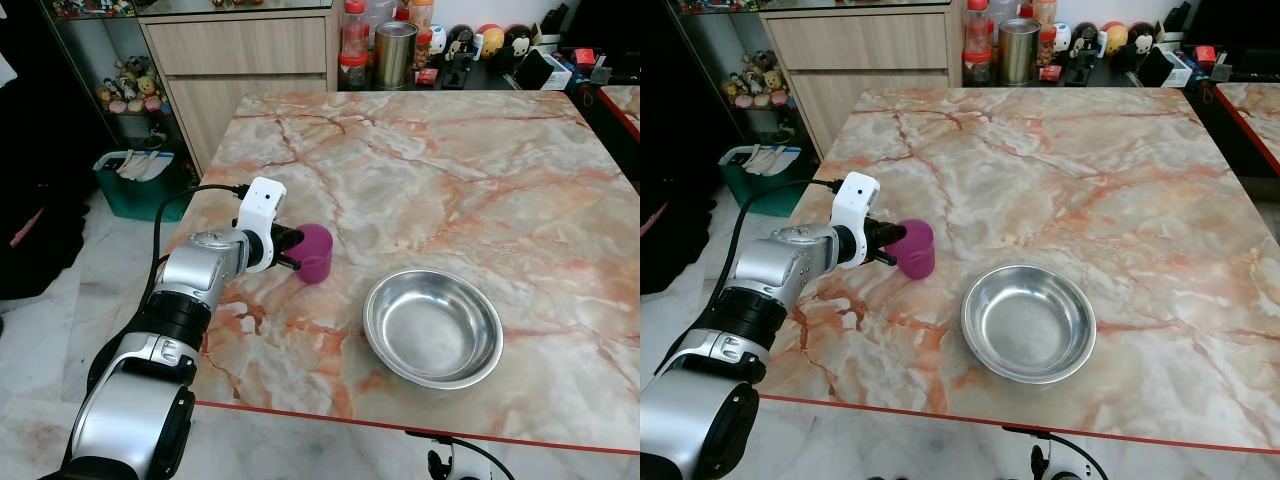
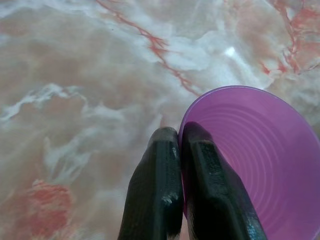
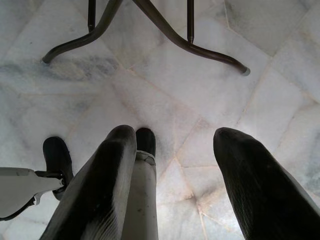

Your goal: Setting the table

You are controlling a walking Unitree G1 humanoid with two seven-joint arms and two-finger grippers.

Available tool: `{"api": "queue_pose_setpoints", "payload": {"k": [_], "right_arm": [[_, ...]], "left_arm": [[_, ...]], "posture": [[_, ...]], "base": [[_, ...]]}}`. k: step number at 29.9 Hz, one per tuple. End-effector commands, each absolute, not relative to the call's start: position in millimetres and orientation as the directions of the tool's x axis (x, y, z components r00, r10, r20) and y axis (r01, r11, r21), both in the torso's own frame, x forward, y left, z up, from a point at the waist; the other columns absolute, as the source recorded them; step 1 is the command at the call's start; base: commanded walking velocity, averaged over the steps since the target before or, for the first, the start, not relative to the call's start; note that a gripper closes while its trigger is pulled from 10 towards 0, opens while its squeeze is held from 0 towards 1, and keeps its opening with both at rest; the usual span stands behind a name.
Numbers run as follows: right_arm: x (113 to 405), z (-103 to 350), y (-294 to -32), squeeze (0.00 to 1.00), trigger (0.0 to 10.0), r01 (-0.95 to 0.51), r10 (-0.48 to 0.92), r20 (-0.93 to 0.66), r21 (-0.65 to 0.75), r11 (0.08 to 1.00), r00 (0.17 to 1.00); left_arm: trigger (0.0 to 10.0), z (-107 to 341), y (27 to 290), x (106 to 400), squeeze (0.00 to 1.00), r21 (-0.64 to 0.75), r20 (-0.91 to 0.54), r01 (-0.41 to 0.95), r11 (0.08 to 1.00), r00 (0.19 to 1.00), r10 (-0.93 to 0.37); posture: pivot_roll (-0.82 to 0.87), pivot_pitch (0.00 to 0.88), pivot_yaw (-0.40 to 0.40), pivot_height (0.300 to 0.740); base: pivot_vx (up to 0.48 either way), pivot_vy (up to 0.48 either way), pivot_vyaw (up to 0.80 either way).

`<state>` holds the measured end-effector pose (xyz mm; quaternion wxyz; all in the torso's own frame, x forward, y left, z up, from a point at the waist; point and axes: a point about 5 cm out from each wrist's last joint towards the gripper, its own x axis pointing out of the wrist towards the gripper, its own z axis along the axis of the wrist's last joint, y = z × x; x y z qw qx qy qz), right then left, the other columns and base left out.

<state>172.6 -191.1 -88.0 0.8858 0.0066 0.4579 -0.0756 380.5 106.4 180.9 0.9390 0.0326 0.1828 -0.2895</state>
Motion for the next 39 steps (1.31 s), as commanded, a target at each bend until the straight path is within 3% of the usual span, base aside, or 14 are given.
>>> {"api": "queue_pose_setpoints", "payload": {"k": [1,10,11,14,15,16,17,19,21,23,37,38,39], "right_arm": [[172,-89,-189,0.0,10.0,0.155,-0.131,-0.815,-0.051,0.987,0.564],[175,-88,-185,0.0,10.0,0.155,-0.127,-0.809,-0.045,0.987,0.574],[175,-87,-185,0.0,10.0,0.155,-0.128,-0.808,-0.046,0.987,0.575],[176,-87,-186,0.0,10.0,0.154,-0.128,-0.808,-0.046,0.987,0.575],[176,-87,-186,0.0,10.0,0.155,-0.128,-0.808,-0.047,0.987,0.575],[176,-87,-186,0.0,10.0,0.155,-0.128,-0.808,-0.047,0.987,0.575],[176,-87,-186,0.0,10.0,0.155,-0.129,-0.808,-0.047,0.987,0.575],[176,-87,-186,0.0,10.0,0.156,-0.129,-0.807,-0.047,0.987,0.576],[176,-87,-186,0.0,10.0,0.156,-0.129,-0.807,-0.047,0.987,0.576],[176,-87,-186,0.0,10.0,0.155,-0.129,-0.808,-0.047,0.987,0.575],[174,-88,-186,0.0,10.0,0.156,-0.129,-0.809,-0.047,0.987,0.573],[175,-88,-186,0.0,10.0,0.156,-0.129,-0.809,-0.046,0.987,0.573],[175,-88,-185,0.0,10.0,0.156,-0.128,-0.809,-0.046,0.987,0.574]], "left_arm": [[10.0,179,106,378,0.0,-0.033,-0.377,0.566,0.824,0.757,-0.534],[10.0,182,102,377,0.0,-0.04,-0.367,0.588,0.808,0.743,-0.559],[10.0,183,102,377,0.09,-0.04,-0.367,0.588,0.808,0.743,-0.559],[10.0,183,101,377,0.12,-0.037,-0.366,0.599,0.8,0.737,-0.569],[10.0,183,100,376,0.22,-0.036,-0.365,0.601,0.798,0.735,-0.571],[10.0,183,100,376,0.22,-0.036,-0.365,0.601,0.798,0.735,-0.571],[10.0,184,99,376,0.47,-0.038,-0.361,0.604,0.796,0.735,-0.574],[10.0,185,98,376,0.48,-0.035,-0.358,0.607,0.794,0.734,-0.577],[10.0,185,97,376,0.58,-0.032,-0.357,0.613,0.789,0.73,-0.582],[10.0,185,97,376,0.6,-0.031,-0.357,0.613,0.79,0.731,-0.581],[10.0,188,94,373,0.54,-0.021,-0.356,0.637,0.77,0.715,-0.601],[10.0,188,93,373,0.47,-0.021,-0.357,0.638,0.77,0.715,-0.602],[10.0,187,93,372,0.04,-0.022,-0.358,0.637,0.77,0.714,-0.601]], "posture": [[-0.01,0.078,0.071,0.74],[-0.01,0.079,0.071,0.74],[-0.01,0.079,0.071,0.74],[-0.01,0.081,0.069,0.74],[-0.01,0.081,0.07,0.74],[-0.01,0.081,0.07,0.74],[-0.01,0.081,0.07,0.74],[-0.01,0.081,0.071,0.74],[-0.01,0.079,0.071,0.74],[-0.01,0.078,0.072,0.74],[-0.02,0.06,0.078,0.74],[-0.02,0.061,0.079,0.74],[-0.02,0.06,0.078,0.74]], "base": [[0.0,0.0,0.0],[0.0,0.0,0.0],[0.0,0.0,0.0],[0.0,0.0,0.0],[0.0,0.0,0.0],[0.0,0.0,0.0],[0.0,0.0,0.0],[0.0,0.0,0.0],[0.0,0.0,0.0],[0.0,0.0,0.0],[0.0,0.0,0.0],[0.0,0.0,0.0],[0.0,0.0,0.0]]}}
